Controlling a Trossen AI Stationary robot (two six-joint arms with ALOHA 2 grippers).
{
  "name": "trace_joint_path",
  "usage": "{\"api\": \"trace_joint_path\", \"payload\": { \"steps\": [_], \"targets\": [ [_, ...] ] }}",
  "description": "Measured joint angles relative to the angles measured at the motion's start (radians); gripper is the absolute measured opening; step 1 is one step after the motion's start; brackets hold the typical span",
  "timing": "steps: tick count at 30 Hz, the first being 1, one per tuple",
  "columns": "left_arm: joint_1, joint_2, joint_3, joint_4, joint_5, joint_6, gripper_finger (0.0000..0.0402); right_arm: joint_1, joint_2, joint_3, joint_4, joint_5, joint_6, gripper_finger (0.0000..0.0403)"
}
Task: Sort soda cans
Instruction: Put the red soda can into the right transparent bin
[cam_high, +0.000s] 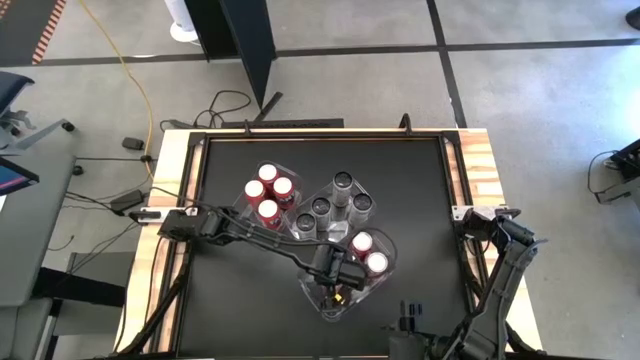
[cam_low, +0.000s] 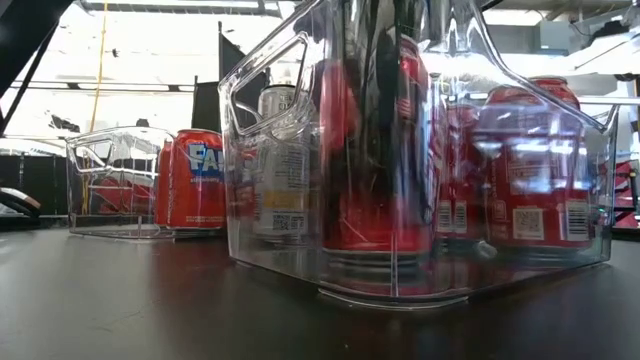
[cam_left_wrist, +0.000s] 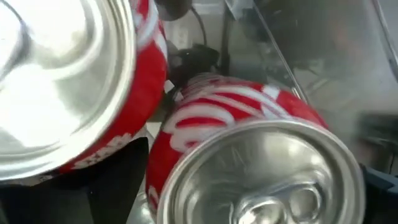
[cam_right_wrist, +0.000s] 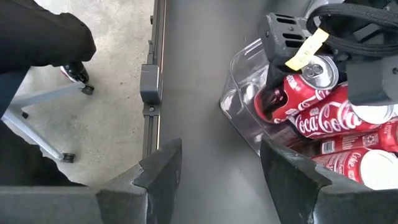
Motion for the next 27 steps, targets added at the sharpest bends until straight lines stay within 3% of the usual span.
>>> {"api": "trace_joint_path", "payload": {
  "steps": [19, 27],
  "targets": [
    [-0.016, -0.003, 0.022, -0.049, 0.051, 0.049, 0.0378, 0.000, 0.001, 0.000, 0.007, 0.000, 0.000, 0.0234],
    [-0.025, -0.021, 0.022, -0.089, -0.002, 0.052, 0.0379, -0.008, 0.002, 0.000, 0.014, 0.000, -0.001, 0.0234]
  ]
}}
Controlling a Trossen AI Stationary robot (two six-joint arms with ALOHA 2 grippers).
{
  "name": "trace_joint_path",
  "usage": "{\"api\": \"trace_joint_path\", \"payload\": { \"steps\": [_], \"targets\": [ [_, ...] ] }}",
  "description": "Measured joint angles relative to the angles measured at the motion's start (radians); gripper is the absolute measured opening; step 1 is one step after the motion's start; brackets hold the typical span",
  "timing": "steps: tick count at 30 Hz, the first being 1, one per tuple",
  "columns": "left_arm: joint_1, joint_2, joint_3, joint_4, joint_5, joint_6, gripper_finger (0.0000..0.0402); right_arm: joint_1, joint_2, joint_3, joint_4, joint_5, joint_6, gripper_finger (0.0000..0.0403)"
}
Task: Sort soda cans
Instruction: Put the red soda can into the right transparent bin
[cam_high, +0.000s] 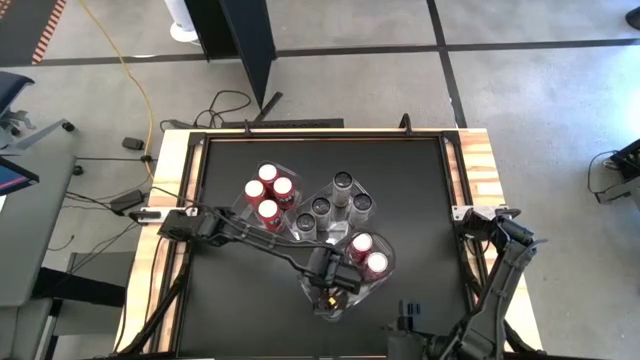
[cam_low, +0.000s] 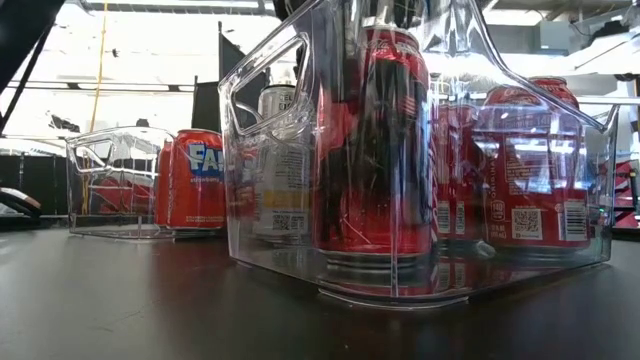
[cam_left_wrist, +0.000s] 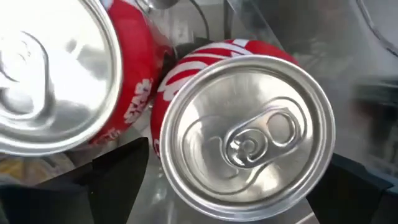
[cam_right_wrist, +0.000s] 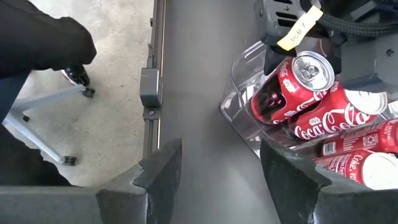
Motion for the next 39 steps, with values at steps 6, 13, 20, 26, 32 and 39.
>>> {"api": "trace_joint_path", "payload": {
  "steps": [6, 13, 20, 26, 32, 39],
  "targets": [
    [-0.019, -0.018, 0.010, -0.035, -0.072, 0.013, 0.0379, -0.005, 0.000, 0.000, 0.001, 0.000, -0.001, 0.0234],
    [-0.045, -0.089, 0.011, -0.052, -0.141, 0.013, 0.0379, -0.009, 0.000, 0.000, 0.008, 0.000, -0.021, 0.0234],
    [-0.091, -0.187, 0.011, -0.092, -0.210, -0.015, 0.0379, -0.034, 0.000, 0.000, 0.013, 0.007, -0.045, 0.0234],
    [-0.164, -0.301, 0.011, -0.169, -0.333, -0.077, 0.0379, -0.107, 0.009, 0.001, 0.039, 0.020, -0.125, 0.0234],
    [-0.257, -0.426, 0.011, -0.240, -0.492, -0.176, 0.0379, -0.210, 0.036, 0.001, 0.079, -0.003, -0.222, 0.0234],
    [-0.402, -0.546, -0.005, -0.263, -0.672, -0.274, 0.0376, -0.321, 0.083, 0.001, 0.136, -0.060, -0.308, 0.0203]
  ]
}}
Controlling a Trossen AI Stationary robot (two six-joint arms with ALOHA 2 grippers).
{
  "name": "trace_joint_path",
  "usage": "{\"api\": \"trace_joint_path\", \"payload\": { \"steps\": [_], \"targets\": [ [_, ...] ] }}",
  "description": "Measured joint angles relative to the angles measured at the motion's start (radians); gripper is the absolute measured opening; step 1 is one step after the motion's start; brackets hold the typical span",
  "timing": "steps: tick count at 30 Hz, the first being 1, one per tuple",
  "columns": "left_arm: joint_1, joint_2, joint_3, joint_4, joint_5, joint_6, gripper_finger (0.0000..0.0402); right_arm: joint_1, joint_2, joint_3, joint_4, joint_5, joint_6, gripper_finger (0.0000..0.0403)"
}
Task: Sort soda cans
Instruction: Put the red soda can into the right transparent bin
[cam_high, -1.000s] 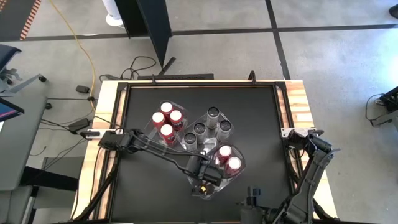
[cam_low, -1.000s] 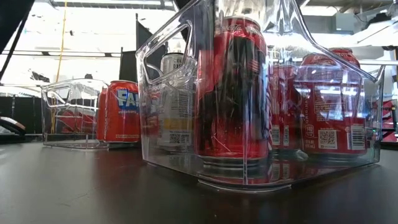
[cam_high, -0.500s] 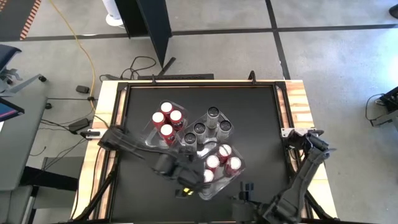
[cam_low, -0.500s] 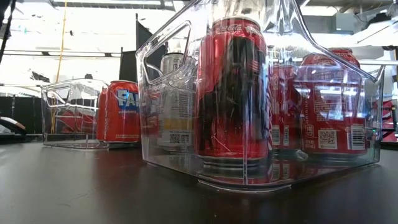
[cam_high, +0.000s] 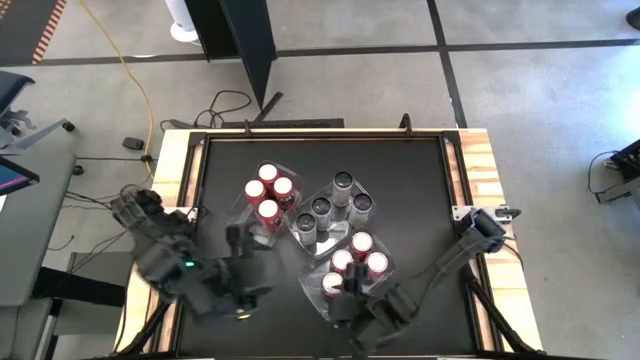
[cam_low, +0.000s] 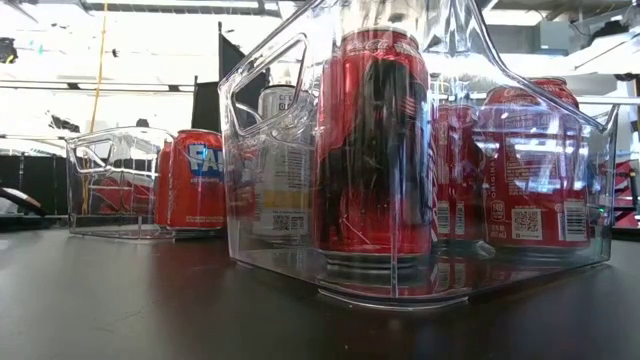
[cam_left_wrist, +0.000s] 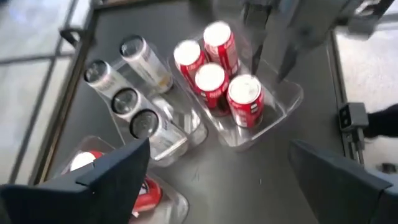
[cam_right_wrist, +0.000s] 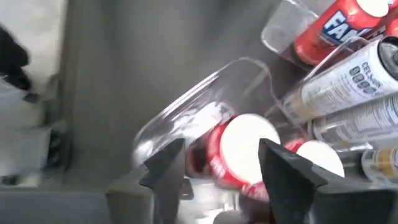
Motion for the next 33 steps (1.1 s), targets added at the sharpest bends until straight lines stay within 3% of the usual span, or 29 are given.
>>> {"api": "trace_joint_path", "payload": {
  "steps": [5, 12, 21, 33],
  "targets": [
    [-0.097, -0.060, -0.052, 0.003, -0.088, -0.032, 0.0355, -0.045, 0.021, 0.000, 0.061, -0.012, -0.062, 0.0120],
    [-0.176, -0.148, -0.207, 0.001, -0.148, -0.102, 0.0287, -0.089, 0.025, 0.000, 0.116, -0.050, -0.101, 0.0010],
    [-0.234, -0.315, -0.480, 0.001, -0.232, -0.280, 0.0208, -0.158, 0.059, -0.002, 0.165, -0.155, -0.123, 0.0008],
    [-0.309, -0.519, -0.777, 0.025, -0.270, -0.463, 0.0194, -0.200, 0.122, 0.000, 0.129, -0.239, -0.072, 0.0005]
  ]
}}
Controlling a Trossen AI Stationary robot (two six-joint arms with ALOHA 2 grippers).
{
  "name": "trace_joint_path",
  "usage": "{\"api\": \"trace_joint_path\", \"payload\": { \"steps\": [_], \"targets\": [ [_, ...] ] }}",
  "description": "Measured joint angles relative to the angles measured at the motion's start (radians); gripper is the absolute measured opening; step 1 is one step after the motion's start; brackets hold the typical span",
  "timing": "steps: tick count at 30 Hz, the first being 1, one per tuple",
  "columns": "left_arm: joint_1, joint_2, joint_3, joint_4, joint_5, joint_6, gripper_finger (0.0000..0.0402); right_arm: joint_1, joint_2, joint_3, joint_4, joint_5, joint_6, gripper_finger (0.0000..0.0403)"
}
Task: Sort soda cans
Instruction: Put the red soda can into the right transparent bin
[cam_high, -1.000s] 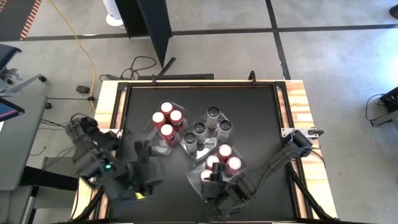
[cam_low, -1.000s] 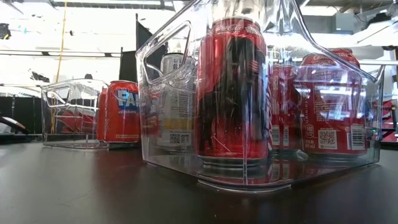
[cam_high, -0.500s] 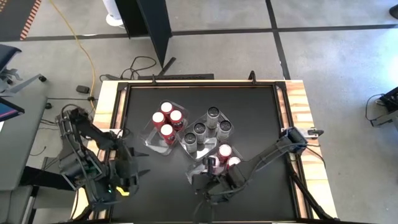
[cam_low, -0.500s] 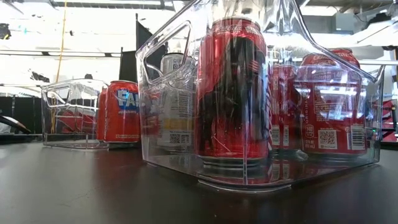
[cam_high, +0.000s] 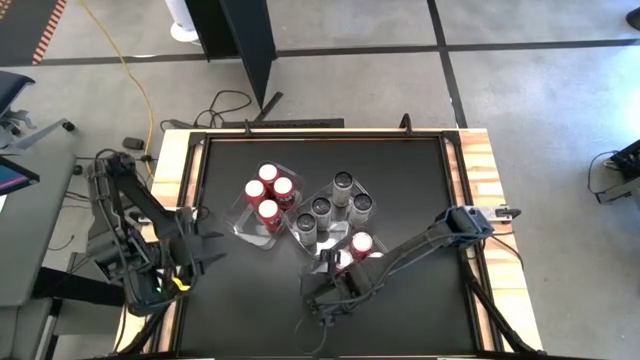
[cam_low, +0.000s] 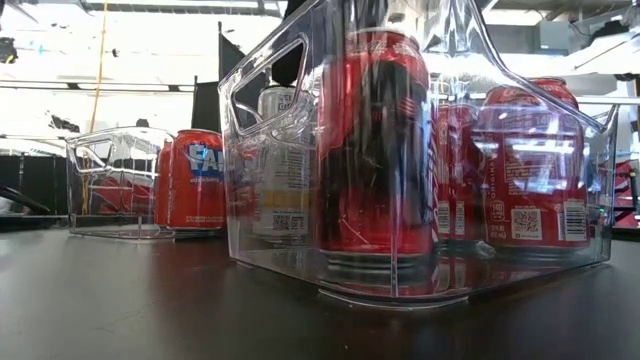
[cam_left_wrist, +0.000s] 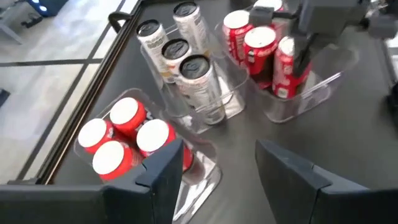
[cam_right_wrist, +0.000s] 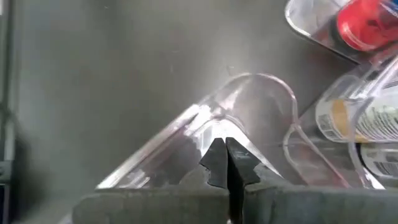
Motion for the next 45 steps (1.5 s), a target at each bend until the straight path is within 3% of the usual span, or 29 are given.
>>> {"api": "trace_joint_path", "payload": {
  "steps": [12, 45],
  "targets": [
    [-0.012, -0.088, -0.163, 0.063, -0.024, -0.033, 0.0194, 0.000, -0.002, 0.001, -0.060, -0.022, 0.081, 0.0005],
    [-0.015, -0.087, -0.167, 0.073, -0.026, -0.025, 0.0194, 0.012, 0.002, -0.002, -0.141, -0.157, 0.076, 0.0005]
  ]
}}
